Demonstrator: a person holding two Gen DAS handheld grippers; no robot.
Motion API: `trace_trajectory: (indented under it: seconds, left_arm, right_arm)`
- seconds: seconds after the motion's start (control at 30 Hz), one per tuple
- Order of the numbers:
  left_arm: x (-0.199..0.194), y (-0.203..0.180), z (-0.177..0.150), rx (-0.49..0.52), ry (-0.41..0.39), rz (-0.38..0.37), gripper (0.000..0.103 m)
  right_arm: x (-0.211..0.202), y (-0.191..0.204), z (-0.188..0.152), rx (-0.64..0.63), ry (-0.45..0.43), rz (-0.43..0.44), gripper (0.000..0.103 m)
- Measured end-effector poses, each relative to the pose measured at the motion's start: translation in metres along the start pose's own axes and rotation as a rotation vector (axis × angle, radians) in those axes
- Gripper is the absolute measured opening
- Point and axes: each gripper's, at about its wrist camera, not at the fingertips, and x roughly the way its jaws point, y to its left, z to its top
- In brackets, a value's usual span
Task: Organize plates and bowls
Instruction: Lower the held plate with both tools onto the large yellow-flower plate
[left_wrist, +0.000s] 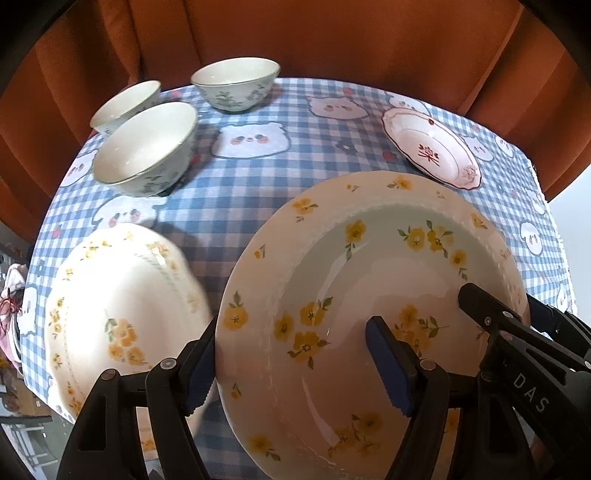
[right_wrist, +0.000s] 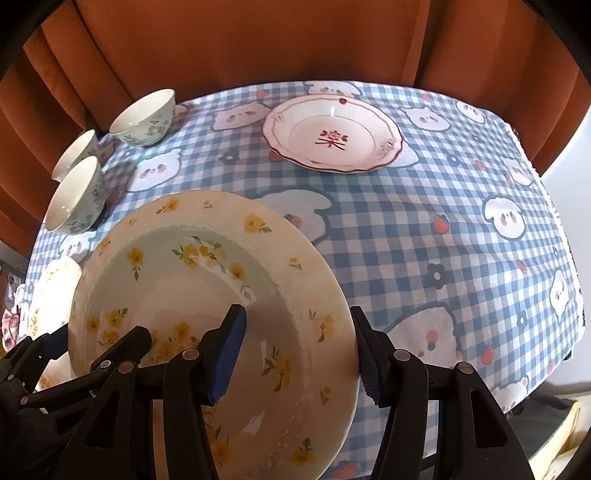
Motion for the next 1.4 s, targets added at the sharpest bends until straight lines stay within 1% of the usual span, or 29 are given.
trace_trajectory:
  seconds: [0.47,0.7,0.83,1.2,1.4]
  left_arm:
    - [-0.019,0.082,-0.013,-0.048,-0.022,-0.003,0.076]
    - [-0.02,0.119,-0.019,-0.081,-0.017,-0.008,0.076]
    - [-0.015,0.138,-0.024,-0.112,0.004,-0.017,0.076]
    - [-0.002,0.166,-0.029,-0.158,0.047,-0.024,0.076]
    - [0.005,0.175,-0.027,-0.17,0.061,-0.039,0.076]
  right_arm:
    - [-0.012,0.081,-0.015,-0.029,-0.024,-0.002,0.061]
    - [-0.008,0.118,-0.024,-0.053,-0.014,0.0,0.061]
    - [-0.002,0.135,-0.029,-0.065,0.001,-0.002,0.061]
    - [0.016,0.168,-0.034,-0.106,0.056,-0.015,0.061]
    - [0.018,0.18,-0.029,-0.137,0.044,-0.04,0.06]
